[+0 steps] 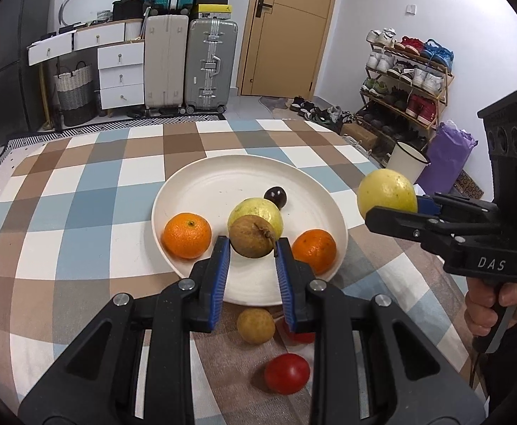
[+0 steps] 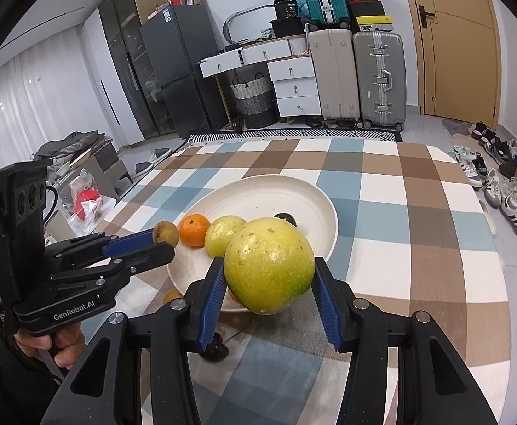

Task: Organize fruits
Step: 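Carry the kiwi and pomelo over the white plate and open both grippers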

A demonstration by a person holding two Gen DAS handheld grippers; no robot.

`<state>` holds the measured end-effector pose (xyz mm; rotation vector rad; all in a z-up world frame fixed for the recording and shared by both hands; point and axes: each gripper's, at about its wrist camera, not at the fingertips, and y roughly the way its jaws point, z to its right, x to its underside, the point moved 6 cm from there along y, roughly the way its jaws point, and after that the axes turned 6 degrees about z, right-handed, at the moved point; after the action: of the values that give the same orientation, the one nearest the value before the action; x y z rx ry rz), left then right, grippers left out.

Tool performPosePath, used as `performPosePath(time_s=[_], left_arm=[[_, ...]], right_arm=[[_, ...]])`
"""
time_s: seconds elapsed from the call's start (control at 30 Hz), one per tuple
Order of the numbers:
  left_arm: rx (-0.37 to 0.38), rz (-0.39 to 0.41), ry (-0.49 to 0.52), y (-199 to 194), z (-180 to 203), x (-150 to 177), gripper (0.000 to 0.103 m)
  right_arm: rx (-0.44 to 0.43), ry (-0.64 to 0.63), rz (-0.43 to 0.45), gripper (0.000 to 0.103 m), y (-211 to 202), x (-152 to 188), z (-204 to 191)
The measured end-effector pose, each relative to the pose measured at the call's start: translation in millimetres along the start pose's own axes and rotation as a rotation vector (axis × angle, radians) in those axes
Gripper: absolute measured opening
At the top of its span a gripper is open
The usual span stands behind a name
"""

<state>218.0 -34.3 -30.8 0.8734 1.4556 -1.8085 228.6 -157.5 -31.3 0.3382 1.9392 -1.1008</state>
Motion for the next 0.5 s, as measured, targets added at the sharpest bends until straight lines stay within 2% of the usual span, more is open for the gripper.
performPosePath(time_s=[0.5], left_arm=[[-0.008,-0.047,-0.001,27.3,-11.0,10.9,0.024]], right_arm=[[0.009,0.006,-0.014,0.049,38.2,-11.0,9.3]])
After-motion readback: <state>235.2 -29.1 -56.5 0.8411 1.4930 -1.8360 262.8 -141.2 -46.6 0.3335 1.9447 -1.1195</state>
